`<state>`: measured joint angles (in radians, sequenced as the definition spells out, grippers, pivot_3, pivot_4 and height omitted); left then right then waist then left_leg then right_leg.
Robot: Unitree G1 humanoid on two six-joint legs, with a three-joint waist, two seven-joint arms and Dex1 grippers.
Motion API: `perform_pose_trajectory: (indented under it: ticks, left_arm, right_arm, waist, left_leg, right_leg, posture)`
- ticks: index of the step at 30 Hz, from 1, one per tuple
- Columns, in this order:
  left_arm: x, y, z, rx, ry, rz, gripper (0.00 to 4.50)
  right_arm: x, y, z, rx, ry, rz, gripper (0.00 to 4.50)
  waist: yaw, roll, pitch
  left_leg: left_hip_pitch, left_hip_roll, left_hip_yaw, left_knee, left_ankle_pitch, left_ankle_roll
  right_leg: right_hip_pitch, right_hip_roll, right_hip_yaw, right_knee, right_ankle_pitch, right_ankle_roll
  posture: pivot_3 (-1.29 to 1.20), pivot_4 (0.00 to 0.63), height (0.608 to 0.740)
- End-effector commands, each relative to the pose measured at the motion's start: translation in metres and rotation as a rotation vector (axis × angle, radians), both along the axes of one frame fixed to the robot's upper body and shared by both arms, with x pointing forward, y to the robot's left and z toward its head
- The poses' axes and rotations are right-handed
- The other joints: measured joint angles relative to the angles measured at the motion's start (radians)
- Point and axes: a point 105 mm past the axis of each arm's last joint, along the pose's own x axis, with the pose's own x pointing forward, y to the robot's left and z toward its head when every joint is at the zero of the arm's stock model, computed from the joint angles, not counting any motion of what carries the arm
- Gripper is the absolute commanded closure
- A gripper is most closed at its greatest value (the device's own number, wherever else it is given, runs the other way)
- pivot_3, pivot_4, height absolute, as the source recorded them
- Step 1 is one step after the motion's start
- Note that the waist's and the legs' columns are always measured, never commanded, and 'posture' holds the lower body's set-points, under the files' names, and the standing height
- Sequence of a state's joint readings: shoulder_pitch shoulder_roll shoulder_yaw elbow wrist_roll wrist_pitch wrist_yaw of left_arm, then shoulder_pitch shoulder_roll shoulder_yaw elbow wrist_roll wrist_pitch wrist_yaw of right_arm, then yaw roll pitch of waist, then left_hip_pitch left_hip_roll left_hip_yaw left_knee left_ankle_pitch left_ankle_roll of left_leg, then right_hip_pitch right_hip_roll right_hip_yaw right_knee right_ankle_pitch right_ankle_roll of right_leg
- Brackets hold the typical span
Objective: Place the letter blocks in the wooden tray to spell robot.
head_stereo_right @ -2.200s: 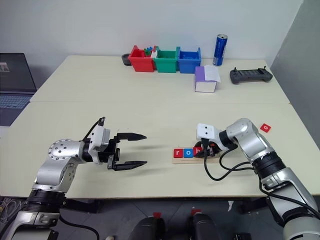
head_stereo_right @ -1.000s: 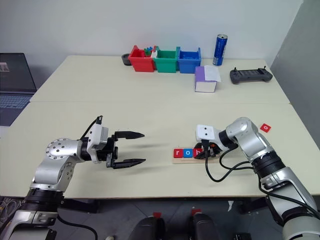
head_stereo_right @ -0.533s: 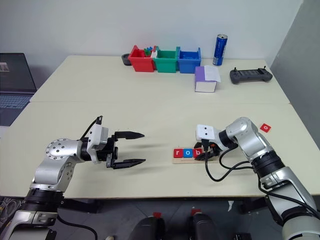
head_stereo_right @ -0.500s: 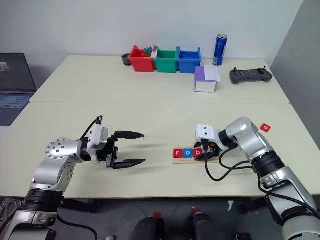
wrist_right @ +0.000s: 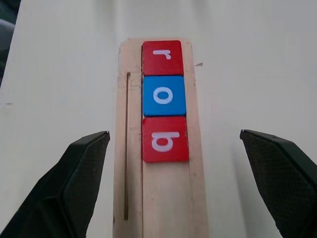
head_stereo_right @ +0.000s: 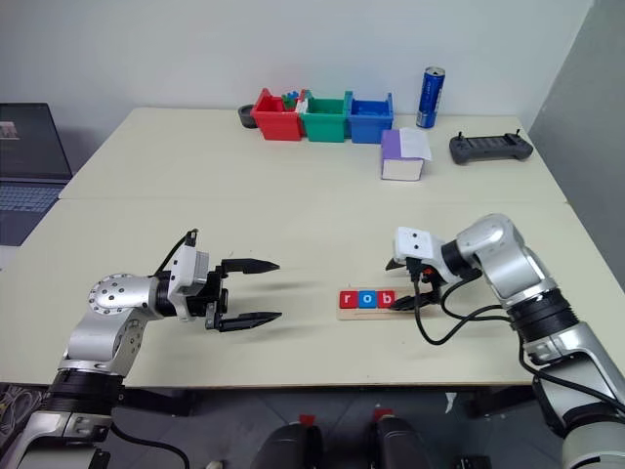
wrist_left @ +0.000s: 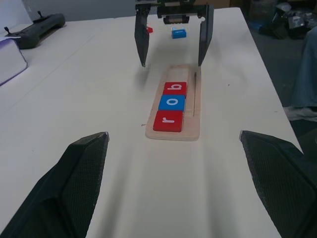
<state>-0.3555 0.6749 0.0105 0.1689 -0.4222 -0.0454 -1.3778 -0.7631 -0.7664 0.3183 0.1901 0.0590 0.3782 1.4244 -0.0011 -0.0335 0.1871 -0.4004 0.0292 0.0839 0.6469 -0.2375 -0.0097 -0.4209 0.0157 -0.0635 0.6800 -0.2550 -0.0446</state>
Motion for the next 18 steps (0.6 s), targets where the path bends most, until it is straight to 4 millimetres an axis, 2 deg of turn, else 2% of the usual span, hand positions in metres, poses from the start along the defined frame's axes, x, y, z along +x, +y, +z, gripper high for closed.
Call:
perform_pose_trajectory:
  ticks: [1,4,6,8,10,13,15,18]
  left_arm:
    - [-0.003,0.003,0.007,0.001,-0.034,0.000,0.00]
    - [-0.006,0.001,0.007,-0.001,-0.033,-0.006,0.00]
    - [-0.006,0.000,0.007,-0.003,-0.033,-0.007,0.00]
    - [-0.005,-0.002,0.007,-0.007,-0.033,-0.008,0.00]
    - [-0.005,-0.006,0.007,-0.019,-0.028,-0.013,0.00]
    - [-0.004,-0.009,0.007,-0.033,-0.018,-0.020,0.00]
    - [-0.004,-0.010,0.004,-0.032,-0.011,-0.029,0.00]
    - [-0.002,-0.010,0.003,-0.031,-0.009,-0.034,0.00]
  right_arm:
    - [0.003,-0.038,0.036,0.065,-0.073,-0.165,0.01]
    - [-0.001,-0.072,0.059,0.140,-0.114,-0.358,0.01]
    - [-0.003,-0.091,0.067,0.175,-0.138,-0.473,0.01]
    - [-0.005,-0.126,0.075,0.250,-0.180,-0.692,0.01]
    - [-0.013,-0.157,0.060,0.280,-0.187,-0.875,0.01]
    - [-0.009,-0.181,0.035,0.244,-0.209,-1.032,0.01]
    - [0.004,-0.191,0.032,0.259,-0.243,-1.096,0.01]
    - [0.016,-0.192,0.034,0.269,-0.263,-1.052,0.01]
  waist:
    - [0.002,0.000,0.000]
    - [0.002,0.000,0.000]
    - [0.002,0.000,0.000]
    - [0.002,0.000,0.000]
    - [0.003,0.000,0.000]
    - [-0.003,0.000,0.000]
    - [-0.015,0.000,0.000]
    - [-0.028,0.002,-0.001]
  left_leg:
    - [0.000,0.000,0.000,0.000,0.000,0.000]
    - [0.000,0.000,0.000,0.000,0.000,0.000]
    - [0.000,0.000,0.000,-0.001,0.000,0.000]
    - [0.000,0.000,0.000,-0.001,0.000,0.000]
    - [0.000,0.000,0.000,-0.001,0.000,0.000]
    - [0.000,0.000,0.000,-0.001,0.000,0.000]
    - [0.001,0.000,0.003,-0.001,0.000,0.000]
    - [0.002,0.000,0.003,-0.001,0.001,0.001]
  right_leg:
    - [0.000,0.000,0.000,0.000,0.000,0.000]
    - [0.000,0.000,0.000,0.000,0.000,0.000]
    - [0.000,0.000,0.000,0.000,0.000,0.000]
    - [0.000,0.000,0.000,0.000,0.000,0.000]
    - [0.000,0.000,0.000,0.000,0.000,0.000]
    - [0.001,0.000,0.000,-0.001,0.000,0.000]
    - [0.000,0.000,0.002,0.000,0.000,0.000]
    - [0.000,0.000,0.002,0.001,0.001,0.001]
  posture:
    - [0.00,0.150,0.740]
    - [0.00,0.150,0.740]
    - [0.00,0.150,0.740]
    - [0.00,0.150,0.740]
    - [0.00,0.150,0.740]
    - [0.00,0.150,0.740]
    - [0.00,0.150,0.740]
    - [0.00,0.150,0.740]
